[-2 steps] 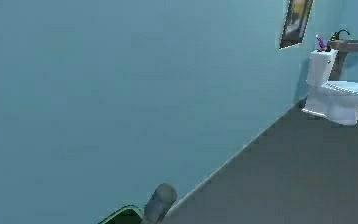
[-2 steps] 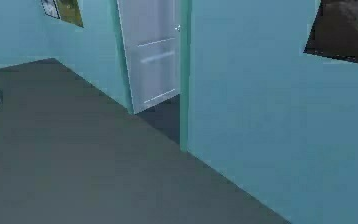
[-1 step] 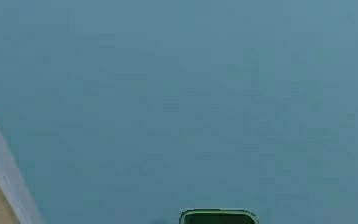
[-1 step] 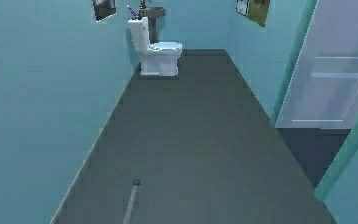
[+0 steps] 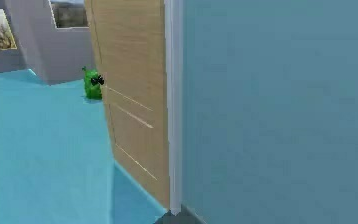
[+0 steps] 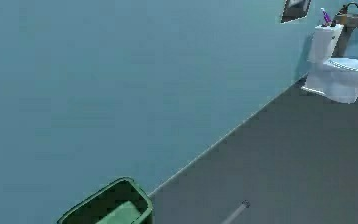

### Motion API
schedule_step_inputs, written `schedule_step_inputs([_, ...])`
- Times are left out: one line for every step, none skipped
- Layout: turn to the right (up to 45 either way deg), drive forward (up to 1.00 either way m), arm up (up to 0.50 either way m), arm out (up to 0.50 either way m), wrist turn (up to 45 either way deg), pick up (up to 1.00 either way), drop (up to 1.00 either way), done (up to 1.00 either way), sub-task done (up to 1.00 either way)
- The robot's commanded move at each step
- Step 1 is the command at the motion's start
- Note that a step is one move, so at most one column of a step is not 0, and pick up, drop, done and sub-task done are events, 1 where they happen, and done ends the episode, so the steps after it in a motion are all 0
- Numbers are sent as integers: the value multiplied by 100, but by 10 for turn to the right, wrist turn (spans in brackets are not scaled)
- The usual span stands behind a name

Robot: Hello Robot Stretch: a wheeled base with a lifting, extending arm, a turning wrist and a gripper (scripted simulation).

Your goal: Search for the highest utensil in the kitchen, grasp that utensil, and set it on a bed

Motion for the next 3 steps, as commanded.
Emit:
schedule_step_inputs([-420, 0, 0, 0, 0, 0, 0, 0, 0])
schedule_step_inputs([0, 100, 0, 0, 0, 0, 0, 0, 0])
schedule_step_inputs([-30, 0, 0, 0, 0, 0, 0, 0, 0])
